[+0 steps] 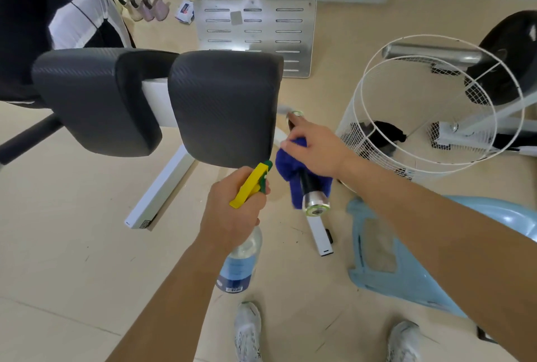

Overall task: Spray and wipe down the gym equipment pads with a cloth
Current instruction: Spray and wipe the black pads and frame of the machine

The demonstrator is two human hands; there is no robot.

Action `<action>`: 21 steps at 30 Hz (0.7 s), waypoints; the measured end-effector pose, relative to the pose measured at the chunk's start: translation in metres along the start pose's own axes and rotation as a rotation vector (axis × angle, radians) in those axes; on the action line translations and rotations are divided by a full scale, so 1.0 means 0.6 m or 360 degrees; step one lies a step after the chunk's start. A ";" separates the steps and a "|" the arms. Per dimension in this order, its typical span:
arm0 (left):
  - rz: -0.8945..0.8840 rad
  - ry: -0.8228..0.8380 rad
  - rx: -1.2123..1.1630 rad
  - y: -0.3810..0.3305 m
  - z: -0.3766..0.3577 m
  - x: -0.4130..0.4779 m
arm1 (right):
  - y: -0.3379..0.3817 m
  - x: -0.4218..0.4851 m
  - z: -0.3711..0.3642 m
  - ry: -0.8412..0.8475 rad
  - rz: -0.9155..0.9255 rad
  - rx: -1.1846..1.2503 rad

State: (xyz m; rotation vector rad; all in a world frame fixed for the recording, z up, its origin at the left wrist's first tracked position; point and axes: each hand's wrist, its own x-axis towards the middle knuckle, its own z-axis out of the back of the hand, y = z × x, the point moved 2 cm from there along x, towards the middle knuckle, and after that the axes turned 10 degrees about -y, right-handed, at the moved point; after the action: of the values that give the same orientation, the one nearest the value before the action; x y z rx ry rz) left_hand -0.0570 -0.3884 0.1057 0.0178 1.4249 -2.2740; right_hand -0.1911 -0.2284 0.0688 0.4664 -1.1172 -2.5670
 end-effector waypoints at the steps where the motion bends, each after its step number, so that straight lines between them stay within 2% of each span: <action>1: -0.0022 -0.0007 -0.0018 -0.004 0.001 0.003 | -0.002 0.019 -0.001 -0.0115 -0.0016 -0.0049; 3: -0.0046 -0.0033 -0.0047 -0.009 0.001 0.009 | -0.007 0.059 0.008 -0.0416 -0.0125 -0.0072; 5: -0.0055 -0.0058 -0.0060 -0.012 0.001 0.013 | -0.010 0.087 0.025 -0.0667 -0.0312 0.0066; 6: -0.0056 -0.0064 -0.0065 -0.013 -0.001 0.015 | -0.011 0.096 0.026 -0.0658 -0.0362 0.0142; 9: -0.0054 -0.0050 -0.0060 -0.011 -0.005 0.019 | -0.018 0.092 -0.002 -0.0270 -0.0389 0.0290; 10: -0.0060 -0.0045 -0.0056 -0.009 -0.006 0.020 | -0.020 0.084 -0.011 -0.0213 -0.0382 0.0319; 17: -0.0021 -0.0072 0.0006 -0.007 -0.008 0.016 | 0.006 0.029 0.010 -0.0253 -0.0290 -0.0021; 21: 0.0025 -0.0089 -0.0032 -0.007 -0.006 0.016 | 0.018 -0.026 0.024 -0.0180 -0.0178 -0.0163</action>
State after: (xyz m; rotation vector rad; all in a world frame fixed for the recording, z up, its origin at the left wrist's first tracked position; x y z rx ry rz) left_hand -0.0680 -0.3875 0.1051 -0.0405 1.4138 -2.2301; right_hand -0.1816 -0.2198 0.0889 0.3728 -1.0166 -2.7630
